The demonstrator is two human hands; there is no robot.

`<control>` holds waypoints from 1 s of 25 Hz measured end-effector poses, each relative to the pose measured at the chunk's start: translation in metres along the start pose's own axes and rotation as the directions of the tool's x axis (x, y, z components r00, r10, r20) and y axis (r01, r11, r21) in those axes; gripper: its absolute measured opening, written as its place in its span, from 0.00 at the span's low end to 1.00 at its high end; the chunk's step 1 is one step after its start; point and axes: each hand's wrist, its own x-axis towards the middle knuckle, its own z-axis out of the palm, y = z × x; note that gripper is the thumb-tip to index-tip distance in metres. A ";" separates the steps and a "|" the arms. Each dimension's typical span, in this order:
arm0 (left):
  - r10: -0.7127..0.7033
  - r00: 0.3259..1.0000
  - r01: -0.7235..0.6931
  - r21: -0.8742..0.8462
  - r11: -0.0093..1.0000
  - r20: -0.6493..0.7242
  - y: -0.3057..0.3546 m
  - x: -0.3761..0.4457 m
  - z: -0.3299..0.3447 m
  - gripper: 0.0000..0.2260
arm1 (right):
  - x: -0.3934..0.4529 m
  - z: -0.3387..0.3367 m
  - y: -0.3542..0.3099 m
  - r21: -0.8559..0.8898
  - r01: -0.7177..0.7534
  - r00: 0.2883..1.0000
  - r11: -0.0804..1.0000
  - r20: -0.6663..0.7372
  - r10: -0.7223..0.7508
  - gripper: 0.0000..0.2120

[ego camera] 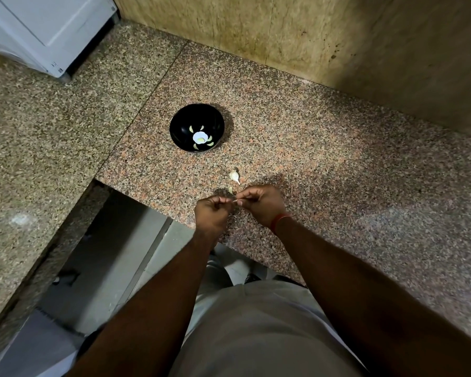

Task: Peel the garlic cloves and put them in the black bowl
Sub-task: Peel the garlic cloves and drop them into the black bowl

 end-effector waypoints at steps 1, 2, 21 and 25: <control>0.006 1.000 -0.006 0.021 1.000 -0.010 -0.002 0.001 0.001 0.02 | 0.000 0.000 0.000 -0.033 0.028 1.000 0.999 0.006 -0.028 0.05; 0.010 1.000 -0.009 0.029 1.000 -0.021 -0.002 0.001 0.001 0.03 | 0.000 0.000 0.000 -0.060 0.054 0.998 0.997 0.013 -0.053 0.05; -0.163 0.983 0.157 -0.074 0.985 -0.085 -0.004 -0.007 0.006 0.04 | -0.004 -0.007 0.014 0.152 -0.243 0.968 0.958 -0.027 0.250 0.06; -0.172 0.978 0.168 -0.044 0.985 -0.116 -0.013 -0.008 0.001 0.04 | -0.003 -0.004 0.013 -0.131 -0.109 0.989 0.985 -0.109 0.095 0.07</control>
